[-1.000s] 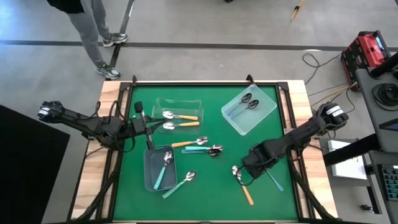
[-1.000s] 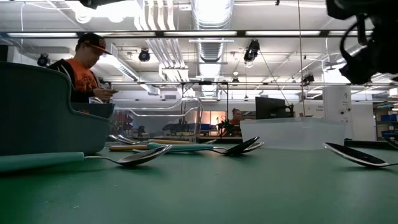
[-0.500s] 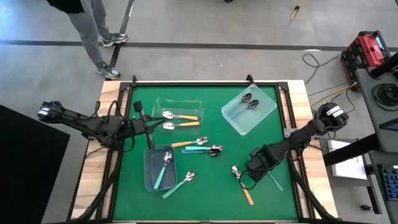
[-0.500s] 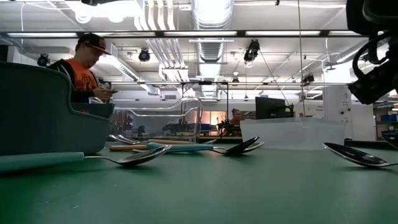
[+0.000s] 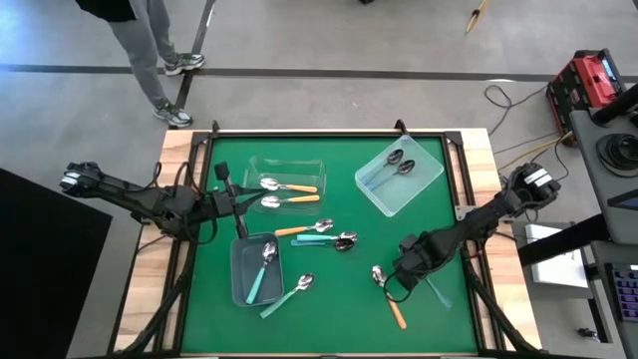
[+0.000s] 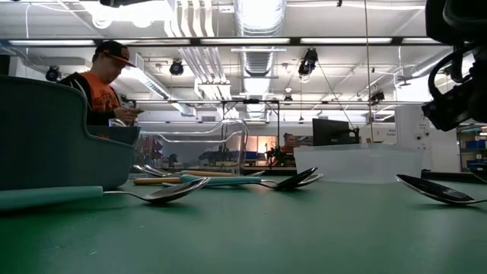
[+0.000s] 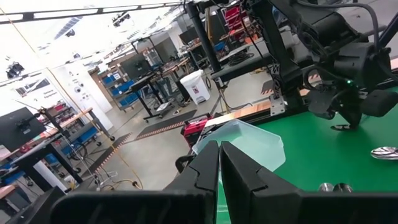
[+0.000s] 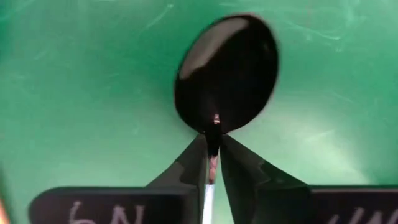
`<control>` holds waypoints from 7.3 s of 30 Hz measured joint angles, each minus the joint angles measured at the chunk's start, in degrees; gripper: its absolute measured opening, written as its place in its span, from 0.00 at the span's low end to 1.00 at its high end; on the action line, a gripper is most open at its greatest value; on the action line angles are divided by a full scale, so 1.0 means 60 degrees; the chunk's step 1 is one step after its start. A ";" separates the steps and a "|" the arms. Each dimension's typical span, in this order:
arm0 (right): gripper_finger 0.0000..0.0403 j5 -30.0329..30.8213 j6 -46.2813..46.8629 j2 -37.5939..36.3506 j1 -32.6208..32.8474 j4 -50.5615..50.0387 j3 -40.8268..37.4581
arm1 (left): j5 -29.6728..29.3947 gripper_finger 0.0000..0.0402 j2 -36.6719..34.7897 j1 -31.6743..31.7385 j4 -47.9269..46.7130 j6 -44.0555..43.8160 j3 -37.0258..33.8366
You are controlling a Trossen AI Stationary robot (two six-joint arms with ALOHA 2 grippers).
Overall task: Sort silverware by color (type)
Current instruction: Put the blue spoon into the white bin
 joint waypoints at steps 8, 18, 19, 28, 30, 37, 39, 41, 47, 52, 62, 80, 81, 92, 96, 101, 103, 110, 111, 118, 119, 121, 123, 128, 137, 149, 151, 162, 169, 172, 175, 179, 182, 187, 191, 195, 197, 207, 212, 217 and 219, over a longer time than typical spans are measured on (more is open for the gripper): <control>0.03 0.0517 0.1032 -0.0052 0.0000 0.0636 -0.0120 | 0.0000 0.00 0.0132 0.0000 0.0004 -0.0015 0.0000; 0.02 0.3183 0.1050 -0.0977 0.0022 0.0600 0.0500 | 0.0018 0.00 0.0981 0.0000 0.0377 -0.0415 0.0000; 0.02 0.3573 0.1014 -0.1130 0.0022 0.0562 0.0535 | 0.0029 0.00 0.1116 0.0000 0.0556 -0.0460 0.0000; 0.02 0.6167 -0.0121 -0.2634 0.0018 0.0524 0.0733 | 0.0841 0.05 0.2335 -0.0004 0.2115 -0.0506 0.0087; 0.02 0.5707 -0.0757 -0.2814 0.0015 0.0507 0.0760 | 0.0837 0.07 0.2548 0.0000 0.2098 -0.0503 0.0202; 0.02 0.5122 0.1274 -0.2846 -0.0543 -0.0665 0.0753 | 0.0838 0.11 0.3282 0.0002 0.2090 -0.0507 0.0889; 0.03 0.4724 0.1368 -0.2748 -0.0729 -0.0673 0.0753 | 0.0846 0.13 0.3443 0.0055 0.2089 -0.0429 0.1130; 0.05 0.4152 0.1344 -0.2625 -0.0965 -0.0752 0.0753 | 0.0845 0.15 0.3501 0.0135 0.2087 -0.0335 0.1304; 0.25 0.3240 0.2135 -0.2055 -0.1226 -0.0650 0.0750 | 0.0833 0.20 0.3333 0.0554 0.2074 -0.0223 0.1468; 0.46 0.2541 0.2924 -0.1388 -0.1189 0.0216 0.0776 | 0.0789 0.23 0.3090 0.1086 0.2079 0.0091 0.1363; 0.55 0.0978 0.3837 0.0578 -0.1198 0.0184 0.1540 | 0.0773 0.23 0.3097 0.1747 0.2065 0.0758 0.1322; 0.07 0.1149 0.3764 0.1893 -0.1311 -0.0071 0.1762 | 0.1365 0.23 0.3046 0.2916 0.2073 0.2102 0.1631; 0.05 0.1212 0.3761 0.1913 -0.1311 -0.0074 0.1759 | 0.1724 0.23 0.3037 0.3013 0.2071 0.2096 0.1672; 0.03 0.3153 0.3845 0.1021 -0.1278 -0.0679 0.1793 | 0.4310 0.23 0.3057 0.3847 0.2099 0.1304 0.1694; 0.03 0.4761 0.3360 0.0024 -0.1119 -0.0656 0.2123 | 0.4556 0.23 0.3057 0.3858 0.2131 0.1204 0.1694; 0.03 0.8633 0.1852 -0.1093 -0.1060 -0.0352 0.2502 | 0.6508 0.23 0.3111 0.3858 0.2176 0.0828 0.1716; 0.03 1.0358 0.0698 -0.1355 -0.1055 0.0374 0.2506 | 0.7185 0.23 0.3231 0.3854 0.2371 0.0632 0.1719; 0.03 1.3116 -0.4753 -0.1513 -0.1417 0.4479 0.2487 | 0.7337 0.23 0.4208 0.3858 0.3565 -0.0709 0.1734; 0.03 1.3046 -0.5616 -0.1469 -0.1493 0.5204 0.2487 | 0.7337 0.23 0.4394 0.3858 0.3717 -0.0992 0.1734; 0.03 1.1763 -0.9760 -0.1298 -0.2054 0.8692 0.2487 | 0.7338 0.29 0.5892 0.3825 0.4479 -0.2229 0.1734; 0.03 1.1612 -0.9961 -0.1298 -0.2139 0.8832 0.2487 | 0.7337 0.31 0.6062 0.3825 0.4746 -0.2311 0.1734; 0.03 1.1495 -1.0228 -0.1299 -0.2242 0.8908 0.2487 | 0.7329 0.36 0.6355 0.3825 0.5123 -0.2453 0.1736; 0.03 1.1434 -1.0354 -0.1296 -0.2342 0.8991 0.2487 | 0.7200 0.41 0.6626 0.3825 0.5412 -0.2710 0.1781; 0.03 1.1403 -1.0355 -0.1149 -0.2630 0.9398 0.2487 | 0.6806 0.52 0.7452 0.3821 0.6177 -0.3291 0.2215; 0.03 1.1240 -1.0523 -0.1109 -0.2663 0.9629 0.2487 | 0.5950 0.53 0.8848 0.3806 0.6179 -0.3856 0.3278; 0.03 1.1233 -1.0863 -0.1109 -0.2652 1.0117 0.2491 | 0.5283 0.49 0.9271 0.3801 0.6196 -0.4129 0.3625; 0.03 1.1235 -1.0857 -0.1106 -0.2654 1.0139 0.2491 | 0.5242 0.44 0.9268 0.3803 0.6164 -0.4130 0.3625; 0.03 1.1293 -1.0751 -0.0593 -0.2718 1.0566 0.2498 | 0.5230 0.02 0.9264 0.3796 0.6080 -0.4475 0.3614; 0.05 1.1648 -1.0789 -0.0362 -0.2714 1.0759 0.2498 | 0.5072 0.00 0.9248 0.3799 0.6036 -0.4715 0.3614; 0.11 1.1666 -1.0818 -0.0367 -0.2714 1.0749 0.2498 | 0.5067 0.00 0.9231 0.3803 0.6036 -0.4794 0.3616; 0.19 1.1666 -1.0822 -0.0419 -0.2714 1.0745 0.2498 | 0.5286 0.00 0.9181 0.3803 0.6032 -0.4854 0.3617; 0.29 1.1619 -1.0858 -0.0431 -0.2707 1.0739 0.2498 | 0.5813 0.00 0.9141 0.3803 0.6025 -0.5027 0.3614; 0.30 1.1474 -1.0920 -0.0431 -0.2699 1.0636 0.2498 | 0.6140 0.00 0.9141 0.3810 0.6025 -0.4982 0.3607; 0.12 1.1201 -1.1104 -0.0431 -0.2670 1.0611 0.2498 | 0.6709 0.00 0.9056 0.3821 0.5855 -0.4852 0.3603; 0.04 1.0865 -1.1143 -0.0447 -0.2665 1.0448 0.2502 | 0.7203 0.00 0.8860 0.3834 0.5395 -0.4542 0.3585; 0.03 1.0562 -1.1139 -0.0460 -0.2659 1.0450 0.2505 | 0.7668 0.00 0.8592 0.3840 0.4886 -0.4517 0.3577; 0.03 1.0501 -1.1130 -0.0460 -0.2660 1.0402 0.2506 | 0.7683 0.00 0.8477 0.3838 0.4605 -0.4554 0.3550; 0.03 1.0289 -1.1328 -0.0482 -0.2554 1.0522 0.2527 | 0.7821 0.00 0.8022 0.3799 0.4336 -0.4911 0.3435; 0.03 1.0311 -1.1358 -0.0485 -0.2521 1.0466 0.2516 | 0.7832 0.00 0.8000 0.3799 0.4209 -0.5135 0.3435; 0.04 1.0217 -1.1700 -0.0483 -0.2456 1.0435 0.2506 | 0.7928 0.00 0.8000 0.3796 0.4112 -0.5224 0.3435; 0.06 0.9994 -1.1853 -0.0500 -0.2448 1.0422 0.2506 | 0.8101 0.00 0.7999 0.3792 0.4118 -0.5192 0.3435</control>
